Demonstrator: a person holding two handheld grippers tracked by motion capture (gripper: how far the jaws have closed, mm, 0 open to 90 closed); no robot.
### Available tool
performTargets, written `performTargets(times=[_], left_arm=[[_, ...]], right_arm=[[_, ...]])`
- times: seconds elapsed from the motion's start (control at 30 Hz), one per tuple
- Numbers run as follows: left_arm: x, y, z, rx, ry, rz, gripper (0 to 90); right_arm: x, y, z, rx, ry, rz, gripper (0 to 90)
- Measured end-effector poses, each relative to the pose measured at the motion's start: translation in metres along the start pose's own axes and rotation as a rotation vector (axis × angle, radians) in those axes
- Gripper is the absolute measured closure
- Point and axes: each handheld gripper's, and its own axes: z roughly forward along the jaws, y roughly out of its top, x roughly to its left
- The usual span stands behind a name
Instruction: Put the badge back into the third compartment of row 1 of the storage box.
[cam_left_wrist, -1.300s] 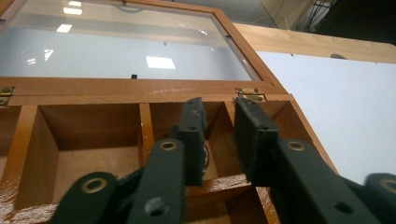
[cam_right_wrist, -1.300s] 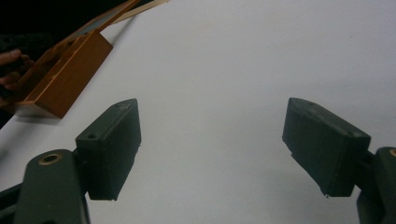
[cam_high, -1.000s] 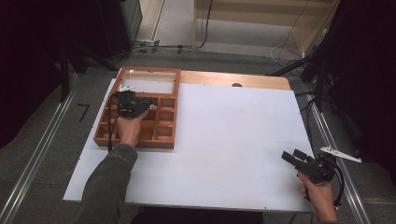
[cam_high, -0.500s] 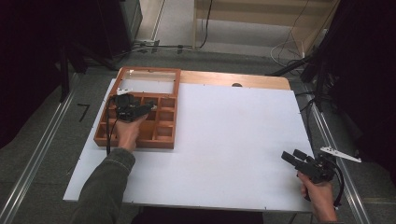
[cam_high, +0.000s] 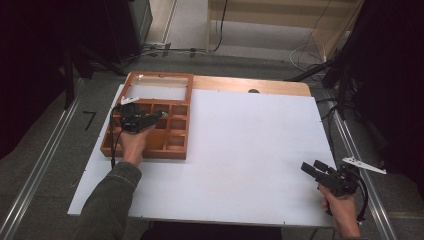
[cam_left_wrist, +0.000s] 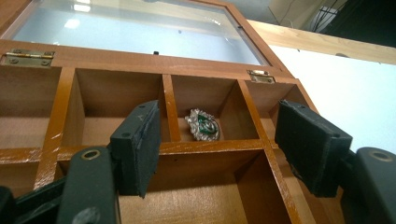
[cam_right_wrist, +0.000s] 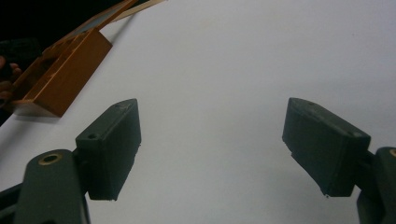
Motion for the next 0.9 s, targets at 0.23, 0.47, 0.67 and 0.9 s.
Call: performTargets(times=[0.23,0.47,0.67,0.9], left_arm=[[0.002,-0.004,-0.004,-0.006,-0.01,-0.001,31.4],[0.002,-0.008,-0.008,-0.009,-0.026,0.0,31.4],[0.002,-0.011,-0.012,-0.013,-0.037,-0.003,31.4],[0.004,-0.013,-0.015,-0.016,-0.038,-0.009,31.4]], right_arm=[[0.0,0.0,0.0,0.0,0.0,-0.004,17.5],[0.0,0.0,0.0,0.0,-0.001,-0.004,17.5],[0.0,0.0,0.001,0.002,-0.004,-0.005,17.5],[0.0,0.0,0.001,0.002,-0.004,-0.003,17.5]])
